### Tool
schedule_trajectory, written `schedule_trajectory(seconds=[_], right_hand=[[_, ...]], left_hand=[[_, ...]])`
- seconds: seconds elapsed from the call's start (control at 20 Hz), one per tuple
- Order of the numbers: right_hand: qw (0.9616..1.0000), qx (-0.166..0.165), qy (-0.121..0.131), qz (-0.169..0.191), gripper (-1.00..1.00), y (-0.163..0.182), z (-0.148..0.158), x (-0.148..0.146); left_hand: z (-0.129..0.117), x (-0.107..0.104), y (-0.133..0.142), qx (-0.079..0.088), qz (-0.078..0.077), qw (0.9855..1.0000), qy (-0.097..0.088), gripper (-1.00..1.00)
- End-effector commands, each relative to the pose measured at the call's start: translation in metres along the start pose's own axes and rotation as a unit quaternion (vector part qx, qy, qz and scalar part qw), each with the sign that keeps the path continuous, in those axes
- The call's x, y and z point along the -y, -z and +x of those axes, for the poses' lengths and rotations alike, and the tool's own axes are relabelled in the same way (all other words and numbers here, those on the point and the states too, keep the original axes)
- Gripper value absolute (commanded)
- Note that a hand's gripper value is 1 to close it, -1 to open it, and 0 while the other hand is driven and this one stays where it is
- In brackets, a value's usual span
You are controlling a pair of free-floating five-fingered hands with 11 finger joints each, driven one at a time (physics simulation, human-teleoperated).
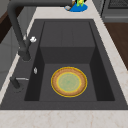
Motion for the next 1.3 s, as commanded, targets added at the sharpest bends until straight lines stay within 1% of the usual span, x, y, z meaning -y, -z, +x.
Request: schedule_trajectory(seconds=[0.0,0.15,0.6,0.75,1.25], right_hand=[[1.0,0.0,0.0,-0.005,1.0,-0.004,0.032,0.016],[1.0,-0.002,0.001,-0.009,1.0,-0.006,0.055,0.028],[1.0,-0.002,0.003,-0.006,1.0,-0.009,0.129,0.06],[0.9999,-0.003,-0.005,-0.013,1.0,-0.008,0.153,0.061],[0.9996,-0.002,-0.005,-0.028,1.0,-0.003,0.234,0.061]], left_hand=[[0.0,0.0,0.0,0.0,0.0,1.0,0.0,0.0],[0.0,0.0,0.0,0.0,0.0,1.0,0.0,0.0],[0.0,0.0,0.0,0.0,0.0,1.0,0.0,0.0],[0.0,0.0,0.0,0.0,0.0,1.0,0.0,0.0],[0.0,0.0,0.0,0.0,0.0,1.0,0.0,0.0]])
